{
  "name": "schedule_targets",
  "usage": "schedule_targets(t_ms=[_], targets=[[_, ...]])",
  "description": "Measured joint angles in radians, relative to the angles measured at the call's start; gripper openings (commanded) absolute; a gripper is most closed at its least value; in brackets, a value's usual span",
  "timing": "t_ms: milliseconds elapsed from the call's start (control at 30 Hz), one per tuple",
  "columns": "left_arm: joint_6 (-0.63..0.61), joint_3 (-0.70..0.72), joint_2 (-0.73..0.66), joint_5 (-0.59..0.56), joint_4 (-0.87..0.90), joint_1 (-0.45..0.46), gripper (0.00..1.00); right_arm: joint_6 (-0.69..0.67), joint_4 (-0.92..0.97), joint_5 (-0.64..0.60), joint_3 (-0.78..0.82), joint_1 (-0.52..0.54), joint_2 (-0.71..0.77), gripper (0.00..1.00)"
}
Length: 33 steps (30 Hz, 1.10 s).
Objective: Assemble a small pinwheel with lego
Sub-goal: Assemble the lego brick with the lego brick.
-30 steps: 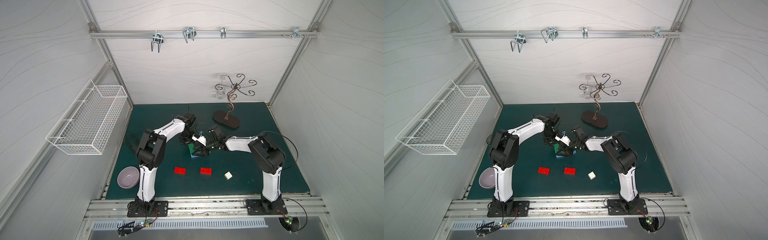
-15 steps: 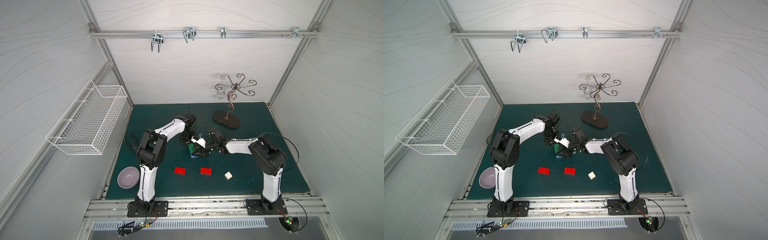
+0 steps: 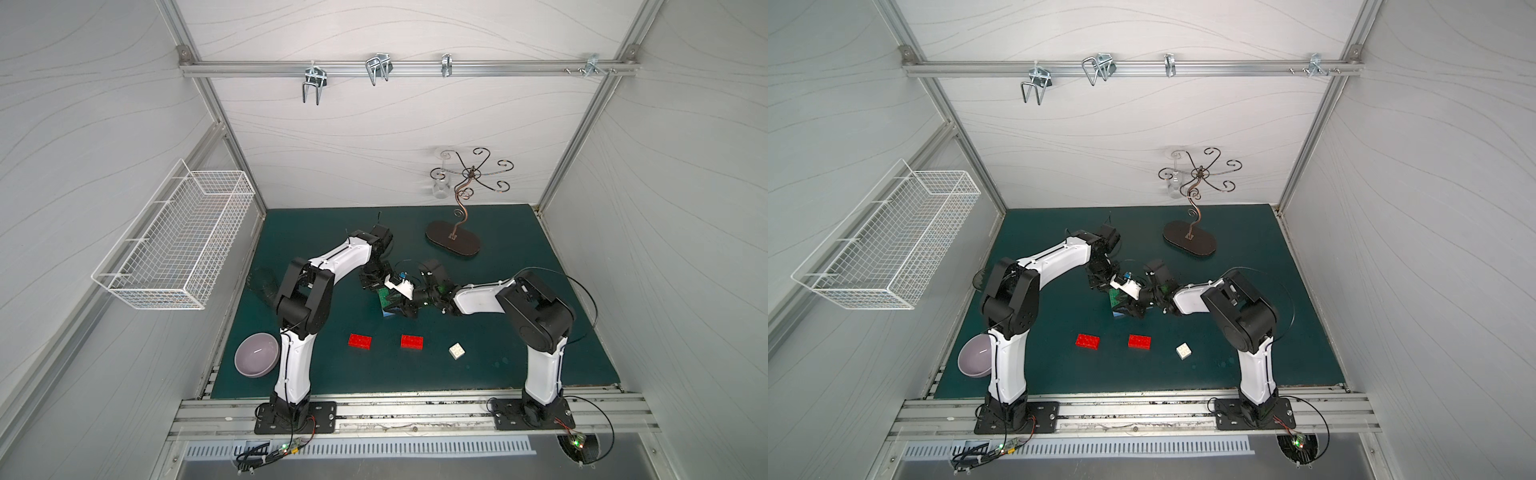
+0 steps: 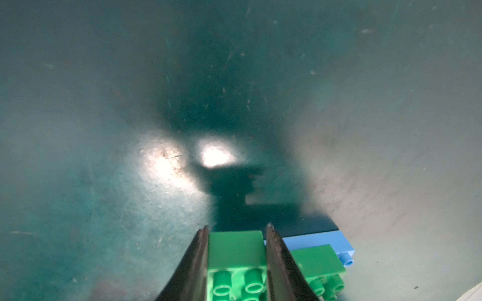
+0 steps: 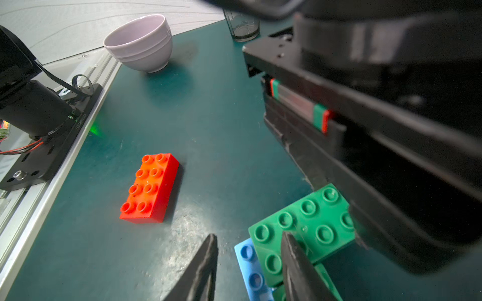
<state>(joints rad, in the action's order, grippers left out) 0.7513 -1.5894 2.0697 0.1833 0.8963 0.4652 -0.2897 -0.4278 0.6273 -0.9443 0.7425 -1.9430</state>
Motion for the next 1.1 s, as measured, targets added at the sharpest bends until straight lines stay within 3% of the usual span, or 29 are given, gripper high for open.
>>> schedule_targets(t_ms=[300, 633, 833, 1100], targets=[[-0.003, -0.008, 0.000, -0.002, 0.011, 0.002, 0.00, -0.032, -0.031, -0.022, 0.027, 0.008, 0.012, 0.41], [-0.014, -0.013, 0.000, -0.019, 0.016, 0.010, 0.00, -0.082, -0.005, -0.164, 0.032, 0.057, 0.034, 0.37], [-0.020, -0.021, 0.002, -0.039, 0.021, 0.024, 0.00, -0.082, 0.000, -0.228, 0.034, 0.065, 0.044, 0.26], [-0.033, -0.043, 0.011, -0.058, 0.043, 0.039, 0.00, -0.091, -0.034, -0.299, 0.082, 0.097, 0.061, 0.27]])
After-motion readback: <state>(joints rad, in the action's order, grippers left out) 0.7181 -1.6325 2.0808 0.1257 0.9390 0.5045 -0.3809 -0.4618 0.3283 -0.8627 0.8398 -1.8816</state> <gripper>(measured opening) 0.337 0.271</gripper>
